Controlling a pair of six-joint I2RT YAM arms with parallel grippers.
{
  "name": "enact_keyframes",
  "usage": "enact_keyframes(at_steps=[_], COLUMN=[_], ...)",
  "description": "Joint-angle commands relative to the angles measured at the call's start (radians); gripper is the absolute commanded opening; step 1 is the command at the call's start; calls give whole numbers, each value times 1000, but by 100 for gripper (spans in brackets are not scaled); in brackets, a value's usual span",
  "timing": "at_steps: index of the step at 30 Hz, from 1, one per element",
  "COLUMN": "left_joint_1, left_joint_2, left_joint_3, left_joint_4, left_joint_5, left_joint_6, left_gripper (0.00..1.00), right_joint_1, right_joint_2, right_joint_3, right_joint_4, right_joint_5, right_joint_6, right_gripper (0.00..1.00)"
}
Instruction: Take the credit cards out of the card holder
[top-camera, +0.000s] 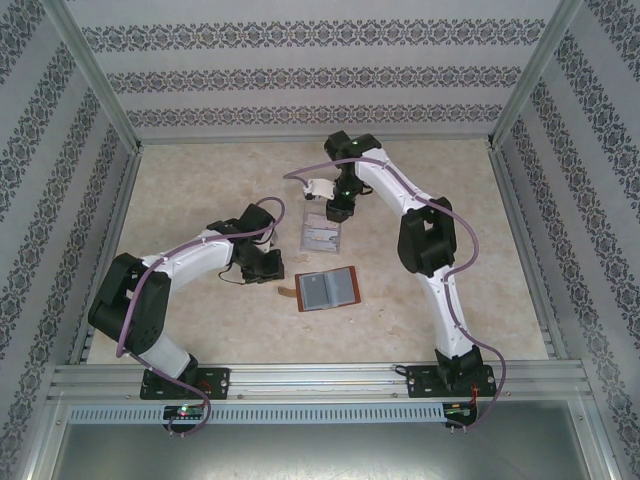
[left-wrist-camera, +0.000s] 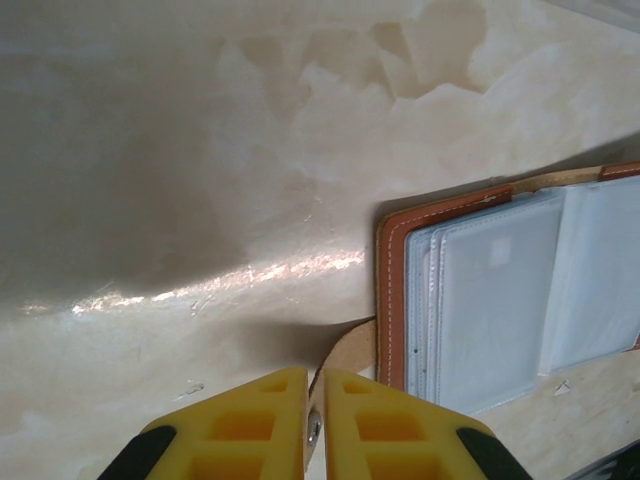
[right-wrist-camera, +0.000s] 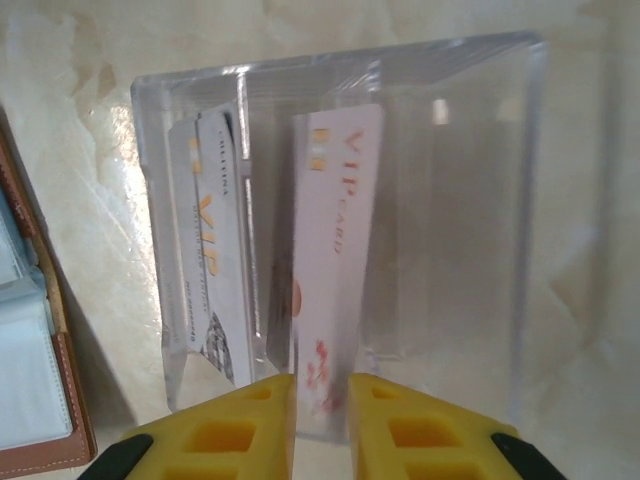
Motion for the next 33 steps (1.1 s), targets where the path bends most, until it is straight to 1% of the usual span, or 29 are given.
enact_keyframes(at_steps=[1, 5, 9, 10, 12, 16, 17, 20, 23, 28, 30, 32, 33], left_joint_1=[15, 13, 11, 8, 2, -16, -23, -40, -57, -67, -66, -66, -67], left_joint_2=[-21, -26, -22, -21, -15, 10, 19, 47, 75, 121, 148, 167, 176], left_joint_3=[27, 23, 24, 27, 35, 52, 54, 61, 71, 80, 86, 92, 94], left_joint_4=[-22, -3, 19, 24, 34, 56, 65, 85, 94, 104, 90, 81, 72], left_joint_5=[17, 33, 54, 58, 67, 89, 95, 112, 122, 136, 126, 122, 112], left_joint_6=[6, -1, -8, -11, -12, -18, -23, -30, -28, -28, -17, -4, 4], left_gripper=[12, 12, 12, 12, 12, 12, 12, 12, 12, 11, 9, 9, 8], right_joint_1=[1, 10, 18, 20, 27, 50, 62, 94, 128, 196, 199, 215, 226], right_joint_2=[-108, -199, -315, -343, -401, -490, -517, -573, -612, -649, -642, -647, -653], right_joint_3=[-42, -155, -323, -366, -450, -575, -615, -704, -766, -856, -880, -937, -969], right_joint_4=[52, 145, 302, 350, 446, 528, 550, 571, 555, 551, 539, 599, 632], right_joint_5=[25, 22, 13, 19, 56, 101, 129, 188, 214, 150, 65, -4, -18], right_joint_6=[43, 111, 260, 308, 456, 720, 781, 944, 1103, 1307, 1415, 1466, 1491], right_gripper=[22, 22, 22, 22, 24, 23, 24, 22, 20, 18, 19, 19, 19])
